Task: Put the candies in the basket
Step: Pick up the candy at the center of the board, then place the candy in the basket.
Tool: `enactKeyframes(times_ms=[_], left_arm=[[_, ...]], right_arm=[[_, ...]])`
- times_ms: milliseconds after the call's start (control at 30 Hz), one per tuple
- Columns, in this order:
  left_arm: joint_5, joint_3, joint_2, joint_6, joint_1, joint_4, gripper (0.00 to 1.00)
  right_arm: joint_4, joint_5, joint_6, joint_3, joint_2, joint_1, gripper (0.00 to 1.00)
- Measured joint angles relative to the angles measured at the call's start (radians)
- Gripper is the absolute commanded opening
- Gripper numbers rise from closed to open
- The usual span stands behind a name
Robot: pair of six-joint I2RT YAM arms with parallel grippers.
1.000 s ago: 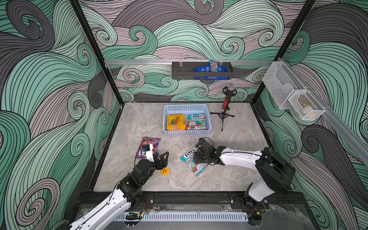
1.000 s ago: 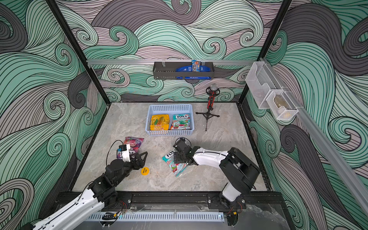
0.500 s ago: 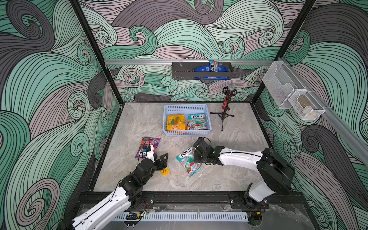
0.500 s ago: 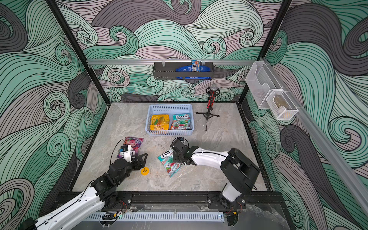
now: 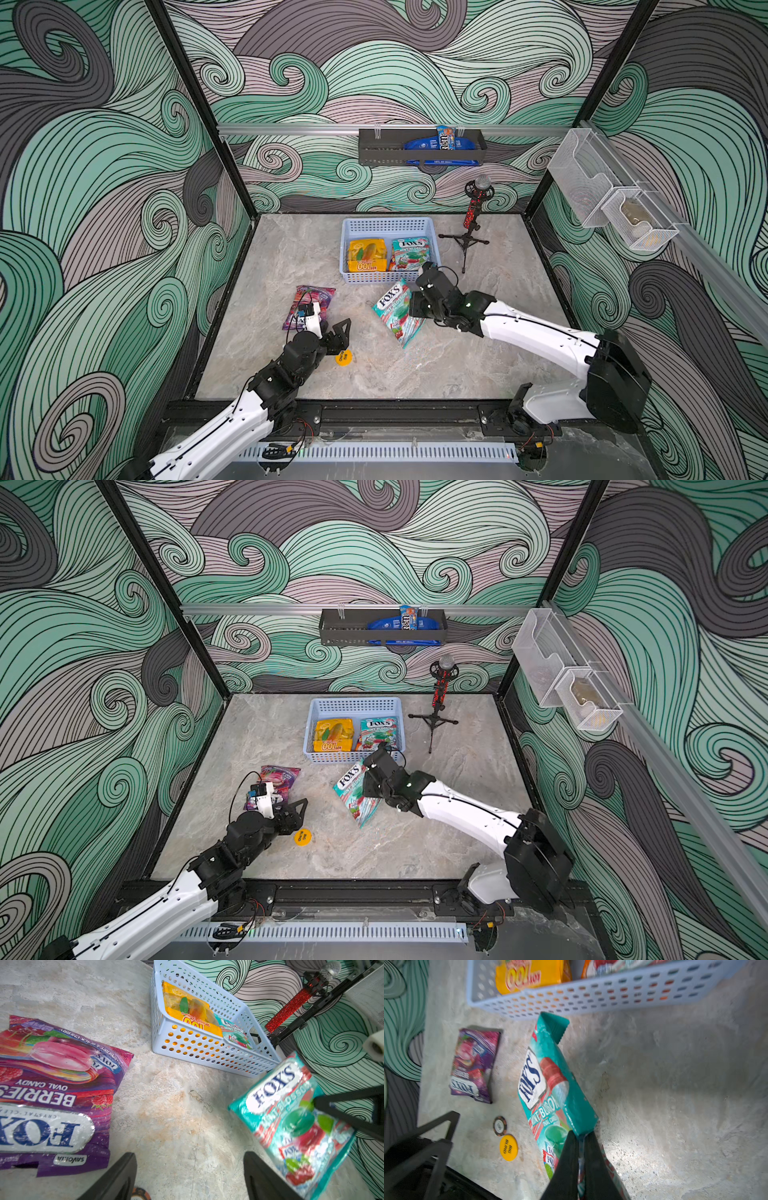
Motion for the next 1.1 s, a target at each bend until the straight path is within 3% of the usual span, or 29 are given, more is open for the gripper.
enactKeyframes(times_ms=[200,533,767,1100], left_arm=[[-0.005,0.000,-0.030,0.000,0.000,-0.001,0.84],[-0.006,0.000,-0.030,0.000,0.000,-0.001,0.84],[-0.006,0.000,-0.030,0.000,0.000,-0.001,0.84],[-0.006,0.000,-0.029,0.000,0.000,0.000,0.84]], right_arm=[[-0.019,-0.023,-0.037,0.230,0.071,-0.134,0.00],[-0.007,-0.064,-0.006,0.527,0.477,-0.296,0.00],[-0.016,-0.074,0.069,0.560,0.618,-0.332,0.00],[0.105,-0.024,0.207,0.396,0.536,-0.338,0.01]])
